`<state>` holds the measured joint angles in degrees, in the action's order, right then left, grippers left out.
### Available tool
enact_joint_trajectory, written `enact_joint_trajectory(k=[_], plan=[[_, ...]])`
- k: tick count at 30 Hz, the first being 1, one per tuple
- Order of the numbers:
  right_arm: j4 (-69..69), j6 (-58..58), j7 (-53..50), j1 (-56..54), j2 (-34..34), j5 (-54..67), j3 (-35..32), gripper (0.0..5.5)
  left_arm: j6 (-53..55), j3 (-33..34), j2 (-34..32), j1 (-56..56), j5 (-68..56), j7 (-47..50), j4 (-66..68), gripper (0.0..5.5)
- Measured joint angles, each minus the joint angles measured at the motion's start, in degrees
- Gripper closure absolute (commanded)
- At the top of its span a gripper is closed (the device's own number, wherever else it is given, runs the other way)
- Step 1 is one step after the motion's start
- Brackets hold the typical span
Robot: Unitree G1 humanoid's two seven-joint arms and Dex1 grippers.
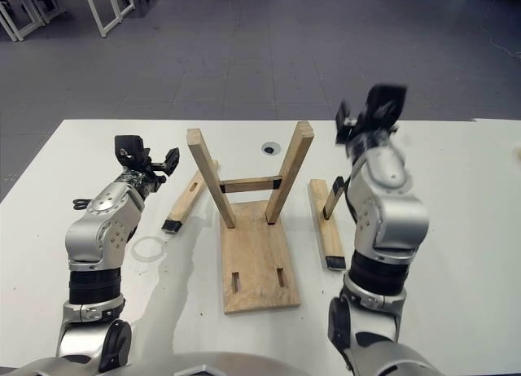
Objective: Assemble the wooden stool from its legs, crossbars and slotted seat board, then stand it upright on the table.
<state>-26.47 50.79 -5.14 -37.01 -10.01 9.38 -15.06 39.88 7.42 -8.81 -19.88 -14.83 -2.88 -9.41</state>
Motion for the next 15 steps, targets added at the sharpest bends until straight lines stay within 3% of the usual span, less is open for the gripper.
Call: enact_joint_trajectory(k=[2, 5, 8, 13, 15], plan=[[1.3, -1.2, 0.0, 0.8, 0.2, -0.2, 0.7, 2.76, 0.0, 0.0, 0.0, 0.0, 0.0, 0.0, 0.0, 1.70], [14.6, -8.4, 0.5, 13.4, 1.7, -3.1, 4.0, 2.76, 0.0, 0.1, 0.0, 0.0, 0.1, 0.0, 0.2, 1.70], [20.8, -17.1, 0.5, 14.4, 2.4, -4.6, 4.9, 2.76, 0.0, -0.2, -0.1, -0.6, 0.0, -0.1, 0.5, 1.70], [17.0, -20.6, 0.8, 15.4, 3.5, -1.6, 1.4, 2.76, 0.0, 0.1, -0.1, -0.8, 0.0, -0.1, 0.7, 1.70], [10.0, -20.3, 1.0, 14.5, 1.9, 0.0, -1.0, 2.46, 0.0, 0.0, -0.1, -0.8, 0.0, -0.1, 0.7, 1.70]])
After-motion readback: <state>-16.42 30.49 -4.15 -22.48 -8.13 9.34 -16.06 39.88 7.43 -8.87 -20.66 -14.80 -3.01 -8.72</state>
